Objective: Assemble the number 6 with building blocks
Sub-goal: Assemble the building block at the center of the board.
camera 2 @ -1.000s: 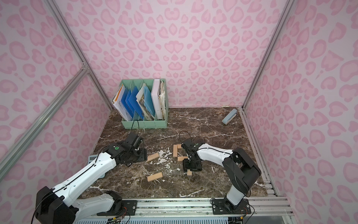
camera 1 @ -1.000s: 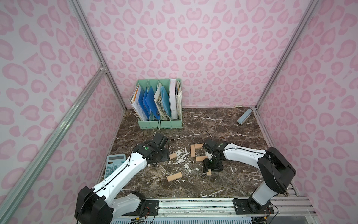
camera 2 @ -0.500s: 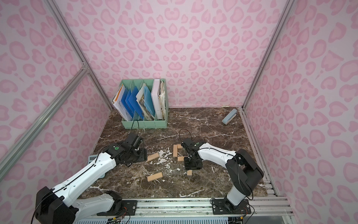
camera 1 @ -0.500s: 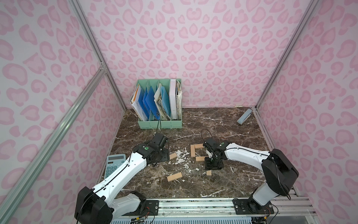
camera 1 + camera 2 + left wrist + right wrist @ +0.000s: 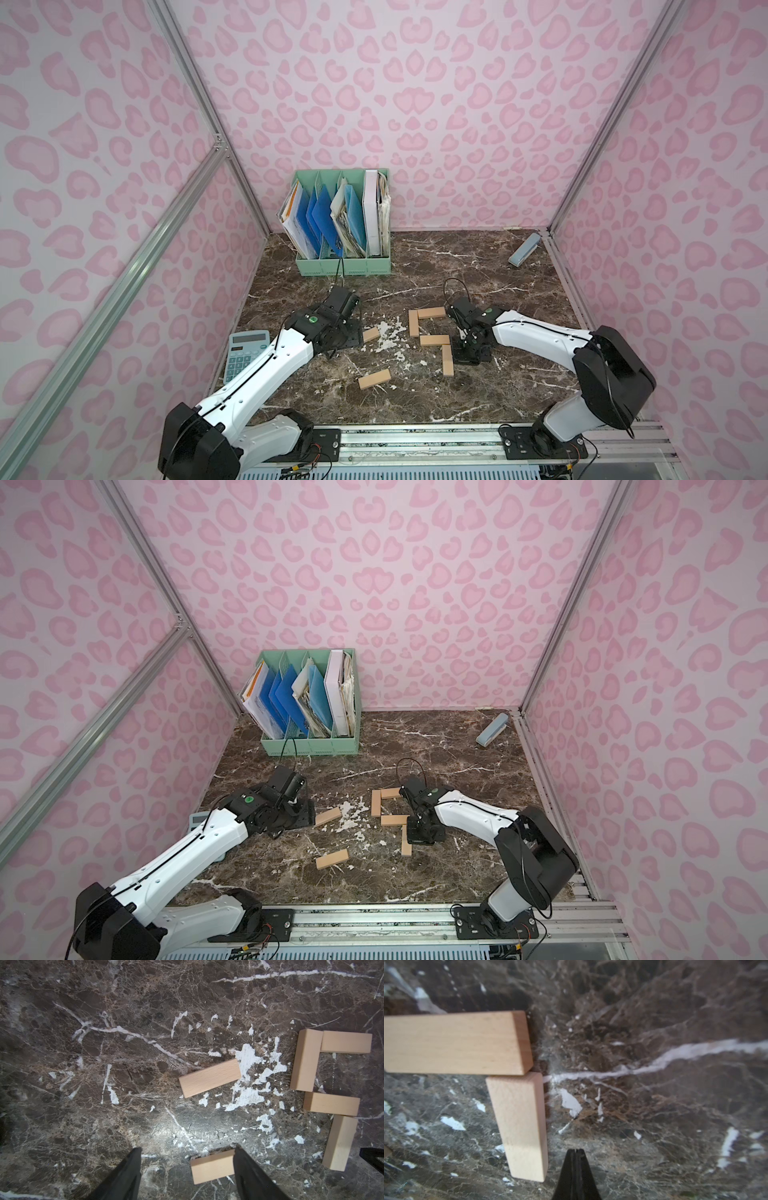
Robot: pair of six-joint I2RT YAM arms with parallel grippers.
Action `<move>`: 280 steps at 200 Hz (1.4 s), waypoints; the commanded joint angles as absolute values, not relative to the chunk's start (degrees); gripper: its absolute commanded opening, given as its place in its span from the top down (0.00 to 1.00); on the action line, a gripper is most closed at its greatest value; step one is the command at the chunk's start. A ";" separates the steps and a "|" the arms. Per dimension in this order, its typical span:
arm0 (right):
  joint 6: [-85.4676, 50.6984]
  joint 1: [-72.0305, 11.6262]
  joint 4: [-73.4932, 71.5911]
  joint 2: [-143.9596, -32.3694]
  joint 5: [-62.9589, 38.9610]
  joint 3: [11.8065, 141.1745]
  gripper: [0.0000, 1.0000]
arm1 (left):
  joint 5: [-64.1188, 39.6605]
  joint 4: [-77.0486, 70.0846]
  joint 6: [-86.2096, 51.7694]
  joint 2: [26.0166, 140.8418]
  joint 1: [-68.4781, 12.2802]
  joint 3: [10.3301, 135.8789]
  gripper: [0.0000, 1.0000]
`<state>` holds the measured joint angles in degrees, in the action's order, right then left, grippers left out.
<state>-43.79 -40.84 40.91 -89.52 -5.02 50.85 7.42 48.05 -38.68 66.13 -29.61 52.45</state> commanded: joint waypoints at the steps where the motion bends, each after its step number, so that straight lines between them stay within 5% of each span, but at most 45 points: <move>1: -44.69 -40.63 39.48 -90.23 -3.54 50.68 1.00 | 7.56 48.13 -38.58 65.85 -29.62 52.47 0.27; 280: -42.12 -38.76 37.27 -98.09 -2.81 57.82 1.00 | 8.18 48.38 -38.58 65.97 -29.62 52.49 0.27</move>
<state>-42.78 -38.87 37.26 -97.97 -3.46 57.23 7.81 48.10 -38.68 65.93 -29.61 52.36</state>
